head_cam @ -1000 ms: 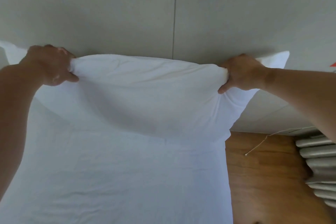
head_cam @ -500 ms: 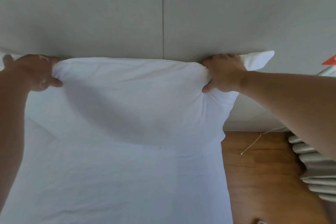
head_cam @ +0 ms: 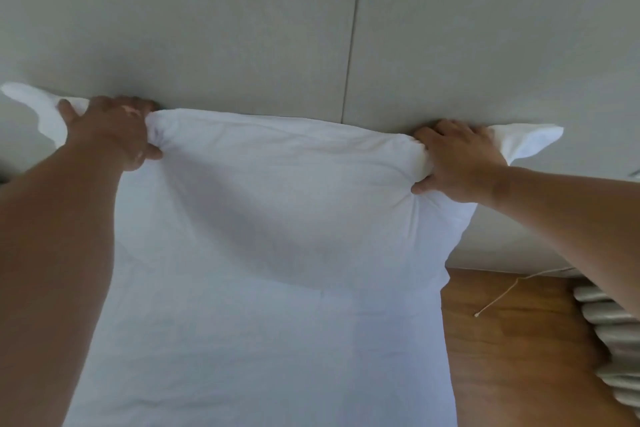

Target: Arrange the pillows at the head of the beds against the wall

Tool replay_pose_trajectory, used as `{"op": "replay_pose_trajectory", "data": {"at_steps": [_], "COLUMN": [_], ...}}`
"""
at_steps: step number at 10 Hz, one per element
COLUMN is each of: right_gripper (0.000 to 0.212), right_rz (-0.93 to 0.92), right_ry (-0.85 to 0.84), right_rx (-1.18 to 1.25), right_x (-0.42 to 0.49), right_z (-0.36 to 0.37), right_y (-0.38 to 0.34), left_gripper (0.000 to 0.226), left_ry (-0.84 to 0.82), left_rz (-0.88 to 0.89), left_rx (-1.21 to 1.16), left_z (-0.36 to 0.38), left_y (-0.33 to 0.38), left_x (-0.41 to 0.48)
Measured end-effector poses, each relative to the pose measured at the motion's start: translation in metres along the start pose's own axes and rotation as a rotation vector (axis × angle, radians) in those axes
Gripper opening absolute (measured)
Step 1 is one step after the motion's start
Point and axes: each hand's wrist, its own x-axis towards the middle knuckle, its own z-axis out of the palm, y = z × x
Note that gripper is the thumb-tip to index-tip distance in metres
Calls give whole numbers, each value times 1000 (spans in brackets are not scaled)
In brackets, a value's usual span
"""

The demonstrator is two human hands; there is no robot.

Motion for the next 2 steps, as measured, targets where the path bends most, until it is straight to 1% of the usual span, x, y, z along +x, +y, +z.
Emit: {"op": "replay_pose_trajectory", "data": {"at_steps": [1, 2], "right_gripper": [93, 91], "right_rz": [-29, -72], "right_ry": [0, 12], "right_rx": [11, 6], "right_x": [-6, -21], "right_z": [-11, -26], "right_y": [1, 7], "left_gripper": [85, 82], "left_ry": [74, 41], "left_rz": [-18, -42], "left_rx": [-47, -109], "left_z": [-5, -8], "left_y": [-10, -18], "left_x": [-16, -36]}}
